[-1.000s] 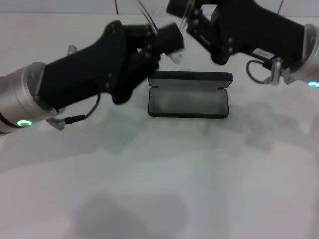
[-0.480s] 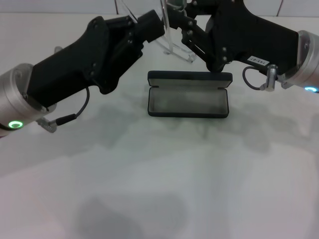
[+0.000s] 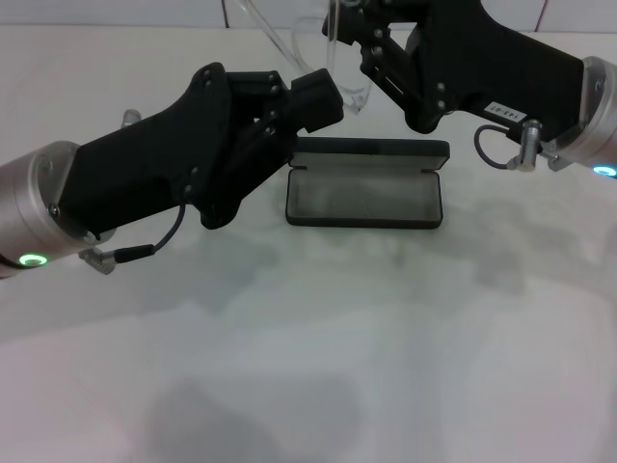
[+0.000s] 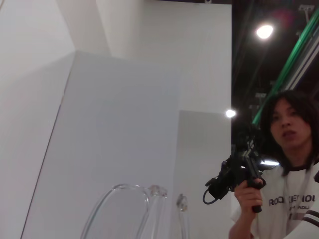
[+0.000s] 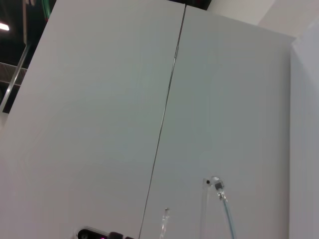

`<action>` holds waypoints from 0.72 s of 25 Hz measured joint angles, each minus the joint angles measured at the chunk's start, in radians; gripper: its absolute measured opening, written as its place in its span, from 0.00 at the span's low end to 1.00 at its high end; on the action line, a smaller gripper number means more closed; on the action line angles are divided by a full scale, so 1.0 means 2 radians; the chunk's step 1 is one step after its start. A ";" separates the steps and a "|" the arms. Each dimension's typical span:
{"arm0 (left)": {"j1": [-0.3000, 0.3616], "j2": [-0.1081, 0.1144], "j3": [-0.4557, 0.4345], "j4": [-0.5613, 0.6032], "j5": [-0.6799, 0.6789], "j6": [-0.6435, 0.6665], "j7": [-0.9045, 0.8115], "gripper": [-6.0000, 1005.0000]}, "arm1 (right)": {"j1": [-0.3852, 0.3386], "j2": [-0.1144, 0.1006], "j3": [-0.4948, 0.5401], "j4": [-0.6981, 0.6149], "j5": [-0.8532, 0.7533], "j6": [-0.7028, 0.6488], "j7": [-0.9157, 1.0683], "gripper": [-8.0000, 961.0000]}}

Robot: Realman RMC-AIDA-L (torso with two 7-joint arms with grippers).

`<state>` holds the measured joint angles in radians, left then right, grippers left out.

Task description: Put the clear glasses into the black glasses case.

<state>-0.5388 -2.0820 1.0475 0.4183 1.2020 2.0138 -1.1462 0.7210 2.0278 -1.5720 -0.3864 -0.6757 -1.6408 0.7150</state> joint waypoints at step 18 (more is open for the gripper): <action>-0.005 -0.002 0.000 0.002 -0.006 0.009 0.001 0.06 | 0.004 0.000 -0.031 0.000 0.002 0.013 0.002 0.09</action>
<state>-0.5491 -2.0863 1.0484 0.4233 1.1898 2.0324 -1.1443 0.7291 2.0279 -1.6337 -0.3873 -0.6716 -1.6151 0.7193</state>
